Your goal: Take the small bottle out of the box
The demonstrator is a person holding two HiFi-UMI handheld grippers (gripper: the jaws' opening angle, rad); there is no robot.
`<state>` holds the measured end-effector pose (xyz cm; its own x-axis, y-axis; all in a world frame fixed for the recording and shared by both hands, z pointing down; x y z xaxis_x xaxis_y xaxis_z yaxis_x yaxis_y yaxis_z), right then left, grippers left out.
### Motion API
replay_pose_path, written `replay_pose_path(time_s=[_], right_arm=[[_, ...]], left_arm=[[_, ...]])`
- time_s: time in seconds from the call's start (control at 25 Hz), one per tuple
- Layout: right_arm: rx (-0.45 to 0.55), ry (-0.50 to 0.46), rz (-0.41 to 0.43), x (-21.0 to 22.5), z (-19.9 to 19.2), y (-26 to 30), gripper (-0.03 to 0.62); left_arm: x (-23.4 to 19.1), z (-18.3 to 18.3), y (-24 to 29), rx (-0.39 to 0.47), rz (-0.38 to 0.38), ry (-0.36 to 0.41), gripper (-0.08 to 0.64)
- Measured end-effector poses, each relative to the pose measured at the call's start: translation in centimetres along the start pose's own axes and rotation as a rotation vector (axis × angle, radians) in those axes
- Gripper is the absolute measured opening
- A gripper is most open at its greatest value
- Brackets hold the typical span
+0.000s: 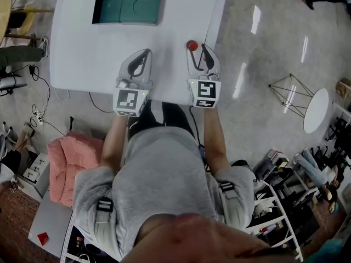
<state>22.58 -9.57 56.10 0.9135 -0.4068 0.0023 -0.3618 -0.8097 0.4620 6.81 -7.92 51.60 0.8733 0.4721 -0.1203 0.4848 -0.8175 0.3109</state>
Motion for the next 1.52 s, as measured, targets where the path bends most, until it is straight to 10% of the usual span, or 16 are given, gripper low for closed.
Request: replay_pose_path(time_s=[1.52], right_arm=[[0.265,-0.002,-0.207,1.4,7.1,-13.6,0.06]], left_arm=[[5.1,7.9,-6.5,0.19,-0.049,0.124,0.011]])
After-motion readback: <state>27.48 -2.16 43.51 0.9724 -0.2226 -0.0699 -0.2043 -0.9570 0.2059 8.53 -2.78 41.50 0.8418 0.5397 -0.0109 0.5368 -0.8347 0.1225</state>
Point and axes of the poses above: the fingertips, and each gripper's own axes: y forward along the fingers, x to its right, z out of its top, the point moved 2 cm from there along -y, backward along the fingers
